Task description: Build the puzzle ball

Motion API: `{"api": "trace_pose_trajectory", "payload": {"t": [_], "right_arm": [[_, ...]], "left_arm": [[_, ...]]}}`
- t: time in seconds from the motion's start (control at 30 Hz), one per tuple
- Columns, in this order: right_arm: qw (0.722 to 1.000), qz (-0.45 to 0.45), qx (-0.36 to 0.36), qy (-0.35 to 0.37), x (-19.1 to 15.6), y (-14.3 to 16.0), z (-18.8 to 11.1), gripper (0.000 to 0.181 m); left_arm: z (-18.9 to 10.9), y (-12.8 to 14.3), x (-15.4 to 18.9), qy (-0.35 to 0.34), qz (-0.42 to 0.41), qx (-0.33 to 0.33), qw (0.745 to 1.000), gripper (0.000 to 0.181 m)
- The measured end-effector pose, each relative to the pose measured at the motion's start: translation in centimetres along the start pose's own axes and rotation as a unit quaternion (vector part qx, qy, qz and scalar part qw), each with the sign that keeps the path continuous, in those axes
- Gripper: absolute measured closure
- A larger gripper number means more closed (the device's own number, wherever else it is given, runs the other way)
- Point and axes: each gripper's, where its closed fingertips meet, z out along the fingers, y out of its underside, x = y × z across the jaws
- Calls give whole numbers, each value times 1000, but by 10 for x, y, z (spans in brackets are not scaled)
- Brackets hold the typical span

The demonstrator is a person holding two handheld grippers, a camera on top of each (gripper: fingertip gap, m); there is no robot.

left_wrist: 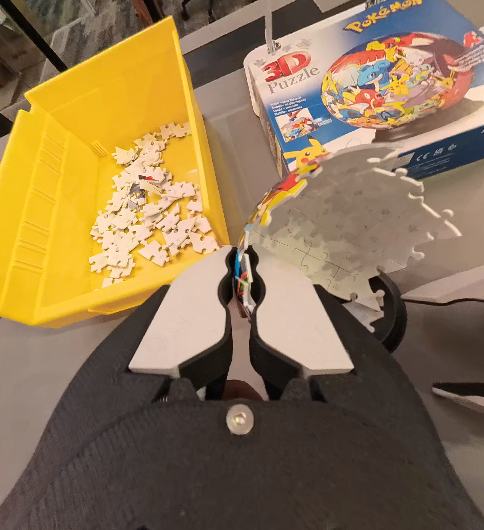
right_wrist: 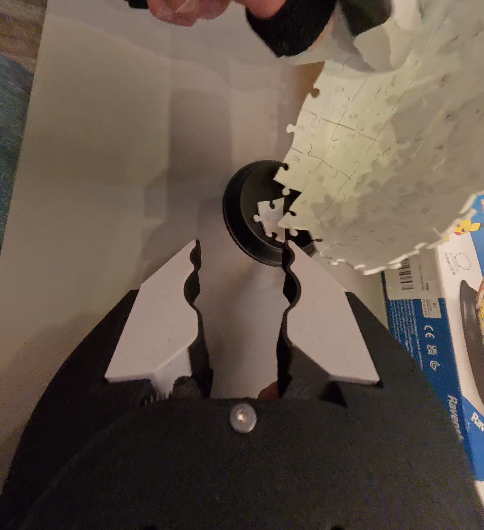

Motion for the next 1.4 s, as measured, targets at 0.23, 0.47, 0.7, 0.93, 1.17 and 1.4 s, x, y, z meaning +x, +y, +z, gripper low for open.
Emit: {"api": "trace_pose_trajectory", "payload": {"t": [0.23, 0.47, 0.7, 0.93, 1.17, 1.4], "right_arm": [[1000, -11, -24, 1, -9, -5, 13, 129], [998, 64, -25, -2, -16, -11, 21, 129], [993, 121, -8, -11, -4, -5, 14, 118], [990, 135, -13, -28, -13, -12, 20, 114], [990, 136, -44, 0, -29, -18, 23, 110], [980, 193, -41, 10, -56, -33, 25, 102]], "left_arm": [[-1, -1, 0, -8, -23, 1, 1000, 174], [-3, 1, -5, -21, -24, 6, 999, 174], [-6, 0, -4, -26, -27, 9, 999, 174], [-2, 4, -4, -30, -33, 10, 999, 174], [-5, 5, -6, -31, -32, 12, 999, 174], [-20, 13, -12, -31, -33, 9, 999, 174]]}}
